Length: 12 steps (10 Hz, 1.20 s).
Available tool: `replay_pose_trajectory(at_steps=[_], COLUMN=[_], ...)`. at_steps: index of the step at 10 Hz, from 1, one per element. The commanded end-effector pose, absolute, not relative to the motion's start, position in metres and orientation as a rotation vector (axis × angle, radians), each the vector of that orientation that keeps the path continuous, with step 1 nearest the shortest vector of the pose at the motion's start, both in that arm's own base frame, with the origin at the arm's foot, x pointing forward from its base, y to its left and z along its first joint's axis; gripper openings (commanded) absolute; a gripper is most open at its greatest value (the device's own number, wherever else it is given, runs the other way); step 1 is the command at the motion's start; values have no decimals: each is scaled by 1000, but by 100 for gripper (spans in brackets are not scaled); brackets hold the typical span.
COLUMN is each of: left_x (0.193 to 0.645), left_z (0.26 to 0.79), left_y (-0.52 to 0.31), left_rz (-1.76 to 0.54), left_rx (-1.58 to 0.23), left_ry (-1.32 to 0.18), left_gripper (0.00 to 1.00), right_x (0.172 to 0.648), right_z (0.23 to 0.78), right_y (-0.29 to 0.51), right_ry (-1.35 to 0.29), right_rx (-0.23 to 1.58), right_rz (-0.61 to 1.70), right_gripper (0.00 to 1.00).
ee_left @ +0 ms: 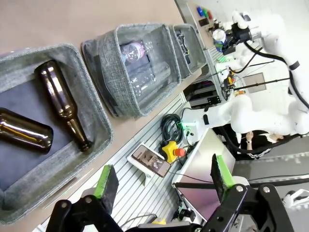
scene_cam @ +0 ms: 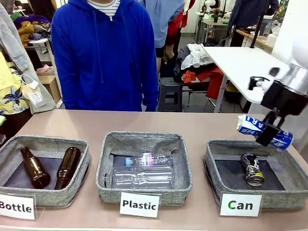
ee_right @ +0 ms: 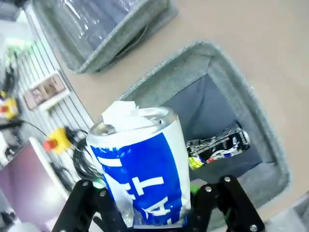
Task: Sort the can waste into the basket.
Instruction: Pick up the can waste from the table and place it in the right Fabric basket.
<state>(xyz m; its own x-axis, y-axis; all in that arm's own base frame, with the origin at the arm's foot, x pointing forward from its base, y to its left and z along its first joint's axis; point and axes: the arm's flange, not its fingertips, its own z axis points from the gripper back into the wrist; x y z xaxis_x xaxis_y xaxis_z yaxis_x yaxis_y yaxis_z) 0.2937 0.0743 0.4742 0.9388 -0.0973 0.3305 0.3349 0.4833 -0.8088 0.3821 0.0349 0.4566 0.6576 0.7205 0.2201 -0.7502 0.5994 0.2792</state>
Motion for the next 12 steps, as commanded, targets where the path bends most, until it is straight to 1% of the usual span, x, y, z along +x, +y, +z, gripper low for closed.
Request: replay_pose_trajectory(at_steps=[1,3,4,7,8,9,10,11,12], left_x=[293,293,293,293,293,293,293,293,293], left_z=[476,476,476,476,476,476,476,476,476], left_y=[75,75,75,75,75,75,75,75,75], left_rz=[-255,-255,-255,-255,-255,-255,-255,-255,-255], left_rx=[-1028,-1028,-1028,-1028,-1028,-1028,-1028,-1028,-1028], left_ry=[-235,-235,-235,-235,-235,-235,-235,-235,-235], left_gripper=[100,100,100,100,100,100,100,100,100], right_x=[390,396,398,401,402,403,403,404,405], right_z=[439,429,425,421,420,419,419,419,420], right_y=[26,15,9,4,5,5,5,6,7], right_ry=[-200,-225,-243,-260,-263,-263,-262,-261,-260], right_rx=[436,431,438,447,465,464,466,463,462], right_rz=[584,386,327,336,357,358,361,362,357], right_gripper=[0,0,0,0,36,61,94,100,100])
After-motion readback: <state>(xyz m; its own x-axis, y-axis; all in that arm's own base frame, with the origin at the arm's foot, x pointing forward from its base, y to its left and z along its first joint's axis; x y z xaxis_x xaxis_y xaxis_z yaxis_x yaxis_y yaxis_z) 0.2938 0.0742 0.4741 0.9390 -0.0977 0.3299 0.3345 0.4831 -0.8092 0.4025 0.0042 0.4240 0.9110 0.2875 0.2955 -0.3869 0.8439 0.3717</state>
